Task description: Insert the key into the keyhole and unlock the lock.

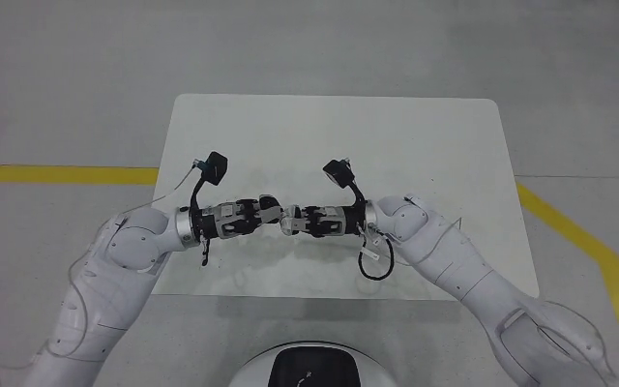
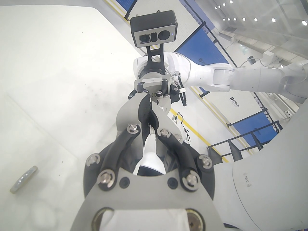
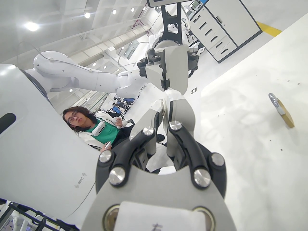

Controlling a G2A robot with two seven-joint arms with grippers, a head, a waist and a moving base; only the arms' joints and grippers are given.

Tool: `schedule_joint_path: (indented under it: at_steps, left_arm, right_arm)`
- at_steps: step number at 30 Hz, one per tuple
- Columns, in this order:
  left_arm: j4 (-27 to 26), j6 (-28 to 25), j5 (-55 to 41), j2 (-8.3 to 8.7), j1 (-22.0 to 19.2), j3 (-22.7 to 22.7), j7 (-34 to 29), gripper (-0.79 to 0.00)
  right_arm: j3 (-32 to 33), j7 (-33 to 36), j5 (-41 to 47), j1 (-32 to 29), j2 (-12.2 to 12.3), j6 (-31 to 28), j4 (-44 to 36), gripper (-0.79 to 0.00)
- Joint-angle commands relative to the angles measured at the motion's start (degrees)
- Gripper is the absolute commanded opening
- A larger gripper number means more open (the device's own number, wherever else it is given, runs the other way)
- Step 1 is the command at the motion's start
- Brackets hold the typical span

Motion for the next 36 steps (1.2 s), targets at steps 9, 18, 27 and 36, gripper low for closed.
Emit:
schedule_joint_path:
  at_steps: [9,18,27,36]
  left_arm:
    - [0.3,0.1,2.2,0.47,1.2,-1.8,2.5,0.000]
    - [-8.6,7.3,26.4,2.49,6.9,-12.3,4.5,0.000]
    - [-14.2,10.5,66.1,2.81,5.2,-6.6,5.3,0.000]
    - [-8.0,10.2,77.1,0.96,-2.6,7.4,4.0,-0.188]
  right_arm:
    - [1.9,0.0,-0.1,0.3,0.9,0.0,0.6,-0.785]
    - [17.8,-6.2,-13.6,-5.3,3.7,0.0,3.8,-0.785]
    - [20.6,-9.2,-16.0,-6.9,4.1,0.0,3.7,-0.785]
    - [20.6,-9.2,-16.0,-6.9,4.1,0.0,3.7,-0.785]
